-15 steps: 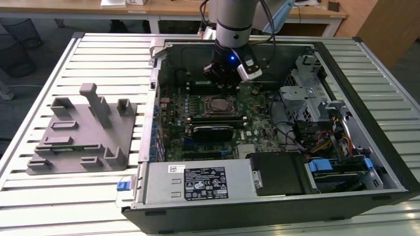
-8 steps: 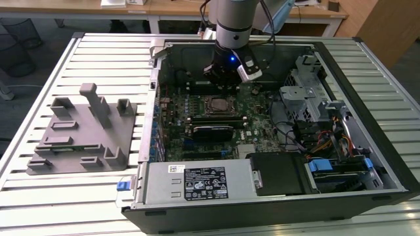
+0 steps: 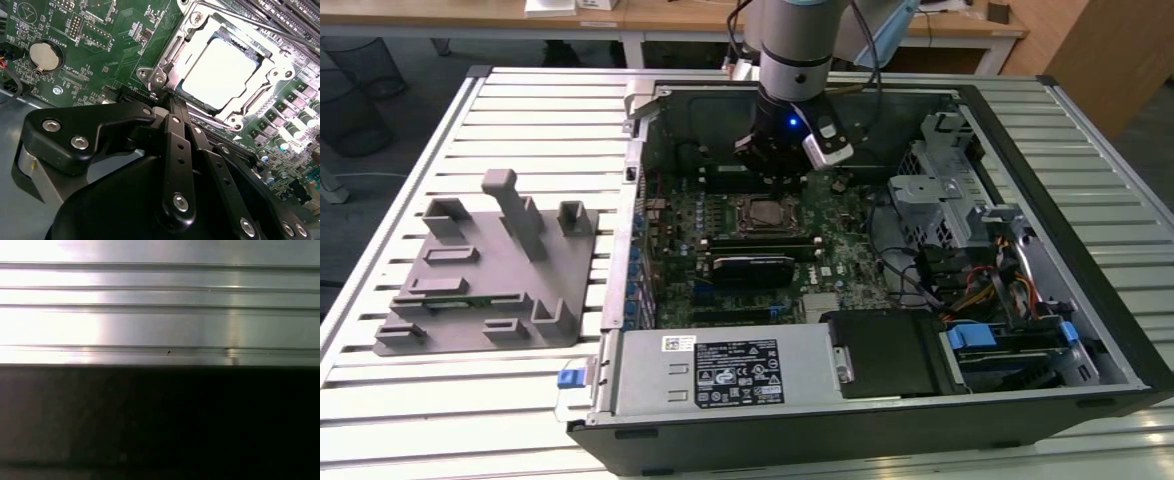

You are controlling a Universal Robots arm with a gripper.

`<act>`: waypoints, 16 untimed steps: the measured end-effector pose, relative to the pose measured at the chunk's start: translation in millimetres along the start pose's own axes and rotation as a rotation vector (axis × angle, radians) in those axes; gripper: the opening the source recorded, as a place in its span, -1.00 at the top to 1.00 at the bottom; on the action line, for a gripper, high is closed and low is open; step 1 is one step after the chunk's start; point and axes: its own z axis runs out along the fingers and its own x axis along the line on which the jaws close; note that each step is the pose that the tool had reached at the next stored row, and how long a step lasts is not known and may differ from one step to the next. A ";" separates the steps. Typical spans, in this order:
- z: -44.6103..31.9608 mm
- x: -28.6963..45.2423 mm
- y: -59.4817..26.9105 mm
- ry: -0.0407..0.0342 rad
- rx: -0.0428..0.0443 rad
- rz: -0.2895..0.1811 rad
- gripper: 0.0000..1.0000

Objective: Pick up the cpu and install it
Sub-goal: 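Install the first cpu locking lever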

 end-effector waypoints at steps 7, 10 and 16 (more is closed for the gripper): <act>-0.9 -0.4 0.4 -0.0015 -0.0001 0.000 0.79; -2.5 -0.3 0.2 -0.0007 0.0006 0.000 0.79; -2.2 -0.2 0.1 -0.0004 0.0064 0.000 0.79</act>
